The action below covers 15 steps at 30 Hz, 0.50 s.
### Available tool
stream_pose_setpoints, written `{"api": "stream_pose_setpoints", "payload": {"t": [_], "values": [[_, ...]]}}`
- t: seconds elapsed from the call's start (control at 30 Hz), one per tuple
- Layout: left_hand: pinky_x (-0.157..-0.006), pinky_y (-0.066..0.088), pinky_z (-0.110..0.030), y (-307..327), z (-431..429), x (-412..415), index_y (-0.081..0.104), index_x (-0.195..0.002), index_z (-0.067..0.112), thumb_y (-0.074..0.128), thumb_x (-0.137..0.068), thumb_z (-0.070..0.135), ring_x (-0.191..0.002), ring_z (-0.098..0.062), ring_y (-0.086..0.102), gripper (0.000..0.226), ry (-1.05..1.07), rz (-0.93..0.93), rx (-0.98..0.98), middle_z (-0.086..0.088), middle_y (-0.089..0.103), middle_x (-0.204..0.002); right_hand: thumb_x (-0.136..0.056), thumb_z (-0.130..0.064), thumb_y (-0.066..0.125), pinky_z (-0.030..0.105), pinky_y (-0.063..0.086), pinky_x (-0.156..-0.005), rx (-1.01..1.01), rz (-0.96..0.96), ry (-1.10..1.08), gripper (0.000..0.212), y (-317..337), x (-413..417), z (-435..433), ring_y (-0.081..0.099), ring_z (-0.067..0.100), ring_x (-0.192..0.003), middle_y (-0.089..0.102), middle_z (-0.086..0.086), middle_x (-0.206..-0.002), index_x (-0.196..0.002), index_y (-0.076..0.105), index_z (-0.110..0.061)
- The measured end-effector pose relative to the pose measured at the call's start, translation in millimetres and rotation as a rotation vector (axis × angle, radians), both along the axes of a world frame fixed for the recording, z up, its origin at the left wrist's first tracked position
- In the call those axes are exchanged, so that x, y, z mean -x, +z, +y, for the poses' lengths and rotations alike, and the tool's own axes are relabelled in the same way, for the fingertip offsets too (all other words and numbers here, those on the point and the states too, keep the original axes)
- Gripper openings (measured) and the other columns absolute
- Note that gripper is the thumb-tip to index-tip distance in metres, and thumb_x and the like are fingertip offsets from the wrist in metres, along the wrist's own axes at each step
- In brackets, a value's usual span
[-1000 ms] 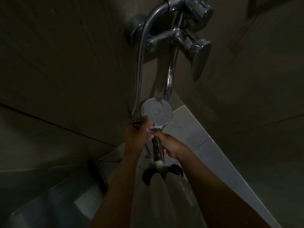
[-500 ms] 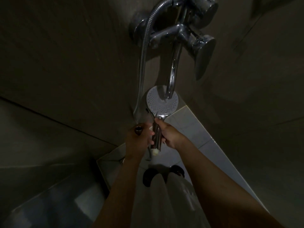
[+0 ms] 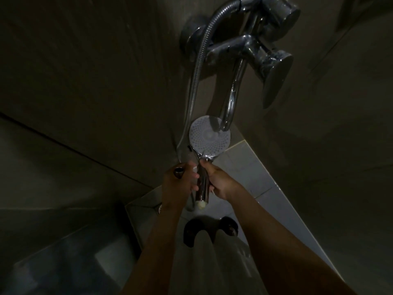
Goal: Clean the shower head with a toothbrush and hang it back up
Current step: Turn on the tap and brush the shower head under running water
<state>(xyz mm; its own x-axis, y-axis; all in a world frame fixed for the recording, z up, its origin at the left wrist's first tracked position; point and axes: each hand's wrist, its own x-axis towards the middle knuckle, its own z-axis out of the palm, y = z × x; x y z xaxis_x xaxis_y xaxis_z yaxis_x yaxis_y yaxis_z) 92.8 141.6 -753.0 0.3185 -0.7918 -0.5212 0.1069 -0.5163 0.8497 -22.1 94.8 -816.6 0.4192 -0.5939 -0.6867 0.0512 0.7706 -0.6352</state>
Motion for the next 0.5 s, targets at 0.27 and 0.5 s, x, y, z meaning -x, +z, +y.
{"api": "stream_pose_setpoints", "payload": {"t": [0.27,0.5], "values": [[-0.04,0.04,-0.011,2.4,-2.2,6.0,0.062,-0.067,0.017,0.058,-0.092,0.025,-0.037,-0.002,0.052,0.027,0.027,0.039,0.033,-0.003,0.062,-0.059,-0.096,-0.05,0.037,0.02,0.053,-0.063,0.001,0.196,0.033,0.048,-10.0,11.7,27.2,0.059,0.027,-0.11,0.064,0.012,-0.122,-0.129,0.054,-0.018],[-0.039,0.037,-0.01,-0.2,-5.0,10.7,0.064,-0.073,0.012,0.056,-0.093,0.026,-0.036,-0.003,0.053,0.026,-0.024,-0.009,0.04,-0.01,0.066,-0.068,-0.101,-0.04,0.03,0.01,0.043,-0.042,-0.036,0.151,0.054,0.04,15.1,25.5,42.2,0.062,-0.004,-0.052,0.061,0.015,-0.123,-0.128,0.051,-0.019]]}}
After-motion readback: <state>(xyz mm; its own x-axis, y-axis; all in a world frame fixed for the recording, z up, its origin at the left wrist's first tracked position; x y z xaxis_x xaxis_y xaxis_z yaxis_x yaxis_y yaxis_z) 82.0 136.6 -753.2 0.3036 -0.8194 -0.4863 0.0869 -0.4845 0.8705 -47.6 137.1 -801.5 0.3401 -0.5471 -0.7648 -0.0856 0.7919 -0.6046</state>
